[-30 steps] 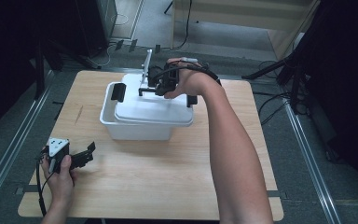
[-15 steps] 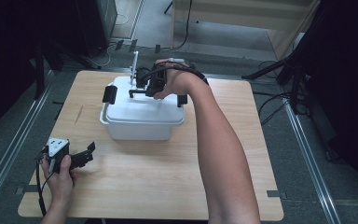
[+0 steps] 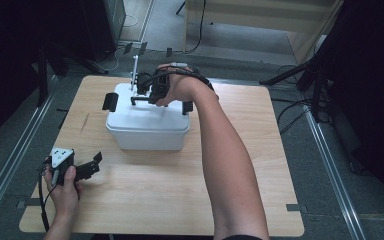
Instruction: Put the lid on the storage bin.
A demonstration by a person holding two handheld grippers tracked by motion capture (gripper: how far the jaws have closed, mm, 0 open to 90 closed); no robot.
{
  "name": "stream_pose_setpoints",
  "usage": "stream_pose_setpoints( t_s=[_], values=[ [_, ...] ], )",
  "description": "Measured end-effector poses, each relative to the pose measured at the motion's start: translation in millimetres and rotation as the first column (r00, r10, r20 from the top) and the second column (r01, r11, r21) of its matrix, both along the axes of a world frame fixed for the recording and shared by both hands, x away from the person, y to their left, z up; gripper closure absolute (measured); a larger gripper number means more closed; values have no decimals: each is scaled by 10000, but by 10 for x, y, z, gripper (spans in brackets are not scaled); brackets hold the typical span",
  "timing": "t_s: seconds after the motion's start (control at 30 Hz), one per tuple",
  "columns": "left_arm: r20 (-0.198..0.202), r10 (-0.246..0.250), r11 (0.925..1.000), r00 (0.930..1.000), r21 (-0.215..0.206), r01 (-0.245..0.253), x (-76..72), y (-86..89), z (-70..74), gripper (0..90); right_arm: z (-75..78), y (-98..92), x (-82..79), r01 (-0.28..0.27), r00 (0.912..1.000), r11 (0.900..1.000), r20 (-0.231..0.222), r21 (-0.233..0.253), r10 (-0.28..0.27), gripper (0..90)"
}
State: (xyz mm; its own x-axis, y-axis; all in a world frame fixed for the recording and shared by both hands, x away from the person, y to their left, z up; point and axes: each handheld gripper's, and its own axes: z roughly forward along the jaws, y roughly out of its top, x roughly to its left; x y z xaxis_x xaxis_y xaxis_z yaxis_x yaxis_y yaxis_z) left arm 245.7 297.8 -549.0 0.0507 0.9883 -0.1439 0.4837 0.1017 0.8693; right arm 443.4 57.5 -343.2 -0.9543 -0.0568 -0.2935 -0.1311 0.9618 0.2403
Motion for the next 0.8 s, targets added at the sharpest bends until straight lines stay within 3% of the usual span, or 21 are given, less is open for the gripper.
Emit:
stream_pose_setpoints(
  t_s=[0.43, 0.47, 0.5, 0.57, 0.6, 0.63, 0.67, 0.8],
  values=[
    [34, 14, 10000, 10000, 1, -14, 1, -9, -3, 32, -54, 39, 3, 45, 10000, 10000, -69, 14, -45, 817],
    [42, 20, 10000, 10000, 16, -20, 2, -11, -3, 32, -46, 33, -1, 67, 9999, 9999, -80, 103, -66, 750],
    [-3, -26, 10000, 10000, 52, 26, 0, -4, -1, 32, -21, 20, -7, 173, 9996, 9992, -236, 371, -164, 576],
    [-9, -19, 10000, 10000, 6, 19, 0, -4, -1, 32, -6, 7, -28, 256, 9992, 9989, -317, 390, -244, 438],
    [-3, -7, 10000, 10000, -2, 7, 1, -5, -1, 32, -6, 7, -28, 256, 9992, 9989, -317, 390, -244, 438],
    [1, -5, 10000, 10000, 8, 5, 1, -5, -1, 32, -1, 0, -39, 206, 9992, 9992, -338, 344, -195, 369],
    [12, 2, 10000, 10000, 0, -2, 1, -7, -1, 32, 5, -21, -82, 330, 9988, 9990, -362, 298, -319, 244],
    [1, -15, 10000, 10000, -3, 15, -2, -5, -2, 32, 26, -103, -152, 440, 9987, 9984, -268, 352, -431, 61]
  ],
)
